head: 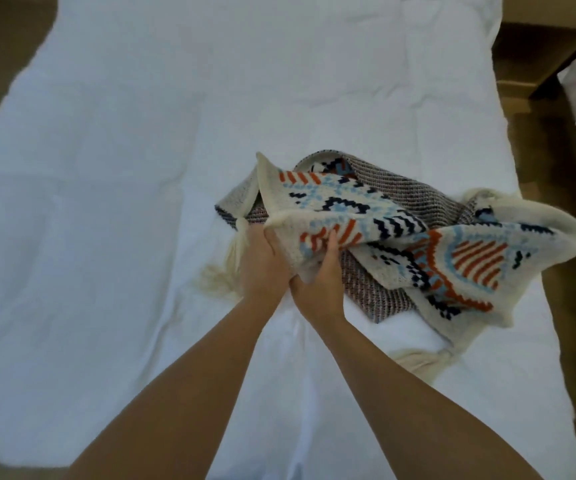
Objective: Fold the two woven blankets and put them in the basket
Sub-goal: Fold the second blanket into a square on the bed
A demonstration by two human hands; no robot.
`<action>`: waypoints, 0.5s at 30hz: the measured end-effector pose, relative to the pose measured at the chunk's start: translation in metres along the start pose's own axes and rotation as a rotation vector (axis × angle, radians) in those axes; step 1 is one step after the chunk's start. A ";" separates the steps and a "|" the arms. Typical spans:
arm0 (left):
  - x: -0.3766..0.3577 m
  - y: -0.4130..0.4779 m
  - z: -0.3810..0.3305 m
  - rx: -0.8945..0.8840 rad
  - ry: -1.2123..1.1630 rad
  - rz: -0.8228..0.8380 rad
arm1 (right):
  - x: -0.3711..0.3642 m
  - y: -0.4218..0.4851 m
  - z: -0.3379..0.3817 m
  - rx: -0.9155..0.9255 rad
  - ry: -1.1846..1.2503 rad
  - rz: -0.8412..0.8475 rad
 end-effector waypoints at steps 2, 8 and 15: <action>0.022 0.010 -0.023 -0.023 -0.027 -0.013 | -0.006 -0.003 0.033 0.099 -0.071 0.032; 0.095 0.018 -0.069 -0.089 -0.048 -0.055 | -0.026 -0.040 0.120 0.243 -0.248 0.013; 0.191 0.017 -0.099 -0.143 -0.145 -0.036 | -0.013 -0.104 0.204 0.187 -0.300 -0.392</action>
Point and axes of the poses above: each hand's wrist, its own y-axis towards the middle knuckle, its own x-axis out of the back of the hand, z = x × y, the point moved 7 cm from there along y, towards the middle knuckle, and after that the axes turned 15 degrees about -y, right-handed, at the moved point
